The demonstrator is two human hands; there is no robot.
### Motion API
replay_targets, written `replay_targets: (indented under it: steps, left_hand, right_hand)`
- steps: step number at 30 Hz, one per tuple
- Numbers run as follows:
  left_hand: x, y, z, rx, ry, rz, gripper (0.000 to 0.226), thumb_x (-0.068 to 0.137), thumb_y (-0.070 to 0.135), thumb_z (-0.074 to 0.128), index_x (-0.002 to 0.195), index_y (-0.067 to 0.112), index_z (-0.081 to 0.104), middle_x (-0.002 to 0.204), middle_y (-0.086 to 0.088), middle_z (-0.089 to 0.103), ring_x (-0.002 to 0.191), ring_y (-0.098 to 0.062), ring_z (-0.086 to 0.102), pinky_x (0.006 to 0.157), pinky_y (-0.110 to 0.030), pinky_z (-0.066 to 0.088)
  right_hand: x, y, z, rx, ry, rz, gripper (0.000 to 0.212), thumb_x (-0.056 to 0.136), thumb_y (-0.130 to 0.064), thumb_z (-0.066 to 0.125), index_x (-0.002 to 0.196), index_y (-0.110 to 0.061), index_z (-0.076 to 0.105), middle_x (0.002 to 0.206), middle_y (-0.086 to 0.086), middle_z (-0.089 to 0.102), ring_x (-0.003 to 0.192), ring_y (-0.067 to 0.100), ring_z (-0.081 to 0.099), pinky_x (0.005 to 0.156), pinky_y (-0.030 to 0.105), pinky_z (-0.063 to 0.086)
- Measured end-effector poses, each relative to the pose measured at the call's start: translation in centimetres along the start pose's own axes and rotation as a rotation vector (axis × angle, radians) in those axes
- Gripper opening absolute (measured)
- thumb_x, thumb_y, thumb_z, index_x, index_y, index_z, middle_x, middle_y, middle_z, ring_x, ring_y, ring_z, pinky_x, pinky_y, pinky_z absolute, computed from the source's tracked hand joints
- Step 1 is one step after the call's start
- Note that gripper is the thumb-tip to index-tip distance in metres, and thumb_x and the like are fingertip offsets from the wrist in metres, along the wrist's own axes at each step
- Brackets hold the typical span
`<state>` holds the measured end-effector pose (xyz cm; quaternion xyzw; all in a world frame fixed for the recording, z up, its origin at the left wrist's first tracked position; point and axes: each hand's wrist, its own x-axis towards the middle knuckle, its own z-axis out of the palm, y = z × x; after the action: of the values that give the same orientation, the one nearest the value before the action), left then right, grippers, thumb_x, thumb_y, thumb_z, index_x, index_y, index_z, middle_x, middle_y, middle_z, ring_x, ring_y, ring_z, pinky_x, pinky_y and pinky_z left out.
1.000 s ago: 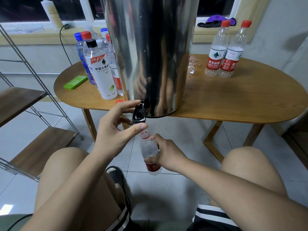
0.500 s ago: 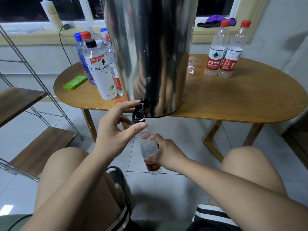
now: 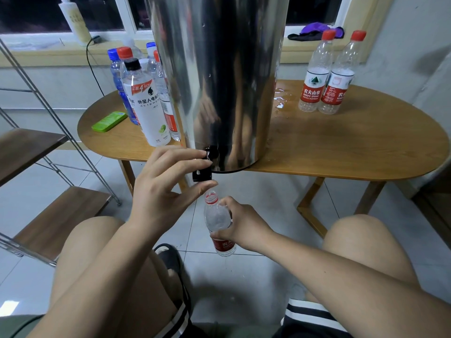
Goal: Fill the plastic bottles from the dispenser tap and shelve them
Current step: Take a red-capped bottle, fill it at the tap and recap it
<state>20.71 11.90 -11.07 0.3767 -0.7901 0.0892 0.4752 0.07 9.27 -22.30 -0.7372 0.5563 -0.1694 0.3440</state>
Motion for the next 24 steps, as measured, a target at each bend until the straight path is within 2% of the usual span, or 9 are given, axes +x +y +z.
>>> replay_targets:
  steps: [9, 14, 24]
  left_hand:
    - [-0.02, -0.12, -0.02, 0.012, -0.008, 0.054, 0.014, 0.095, 0.012, 0.087, 0.106, 0.004, 0.084, 0.119, -0.008, 0.078, 0.107, -0.034, 0.073, 0.090, -0.045, 0.057]
    - [-0.06, -0.09, -0.07, 0.014, -0.014, 0.063, 0.012, 0.097, 0.012, 0.086, 0.106, 0.004, 0.084, 0.119, -0.008, 0.078, 0.107, -0.034, 0.074, 0.091, -0.045, 0.057]
    - [-0.06, -0.03, -0.11, 0.020, -0.016, 0.049, 0.014, 0.096, 0.015, 0.087, 0.105, 0.004, 0.084, 0.120, -0.007, 0.078, 0.107, -0.034, 0.074, 0.089, -0.046, 0.057]
  right_hand:
    - [0.16, -0.03, 0.15, -0.006, 0.005, 0.002, 0.076, 0.074, -0.052, 0.093, 0.133, -0.035, 0.049, 0.128, -0.004, 0.070, 0.110, 0.020, 0.067, 0.092, 0.039, 0.061]
    - [0.18, -0.02, 0.05, -0.012, -0.008, 0.001, 0.075, 0.077, -0.049, 0.093, 0.136, -0.033, 0.049, 0.130, -0.004, 0.068, 0.113, 0.022, 0.066, 0.088, 0.034, 0.058]
    - [0.16, -0.05, 0.03, -0.002, 0.006, -0.012, 0.073, 0.075, -0.048, 0.094, 0.132, -0.032, 0.051, 0.129, -0.003, 0.071, 0.109, 0.022, 0.068, 0.091, 0.038, 0.060]
